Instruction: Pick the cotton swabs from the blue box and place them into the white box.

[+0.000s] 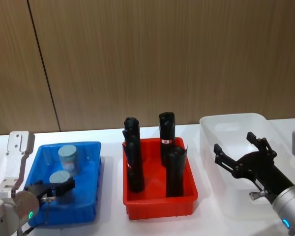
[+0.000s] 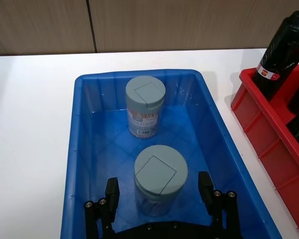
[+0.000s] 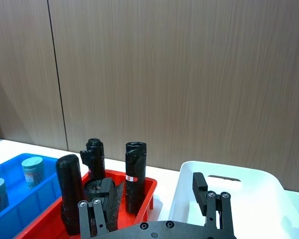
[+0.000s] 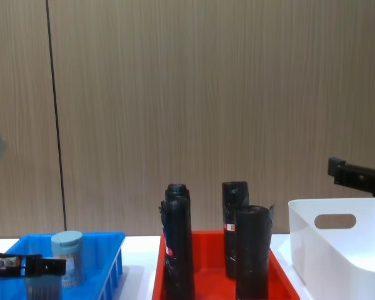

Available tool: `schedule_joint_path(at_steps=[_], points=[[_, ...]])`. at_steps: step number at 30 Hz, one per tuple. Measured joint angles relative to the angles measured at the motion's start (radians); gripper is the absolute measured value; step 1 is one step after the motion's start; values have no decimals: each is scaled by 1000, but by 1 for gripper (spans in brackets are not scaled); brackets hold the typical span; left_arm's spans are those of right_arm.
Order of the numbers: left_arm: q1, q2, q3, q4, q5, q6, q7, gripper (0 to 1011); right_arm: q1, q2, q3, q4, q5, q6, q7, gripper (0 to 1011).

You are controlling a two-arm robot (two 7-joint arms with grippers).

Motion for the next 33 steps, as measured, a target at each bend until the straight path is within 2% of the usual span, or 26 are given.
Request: schedule_joint_path(at_steps=[13,30,33], points=[[-33,-14,10,45,54,20,-44,1004,0,0,0,0,0,0,0,1002],[-54,-25,16,71,111,44,-46,1004,0,0,0,0,0,0,0,1002],[-55,-26,16,73,117,47,-43,947,0,0,0,0,0,0,0,1002]])
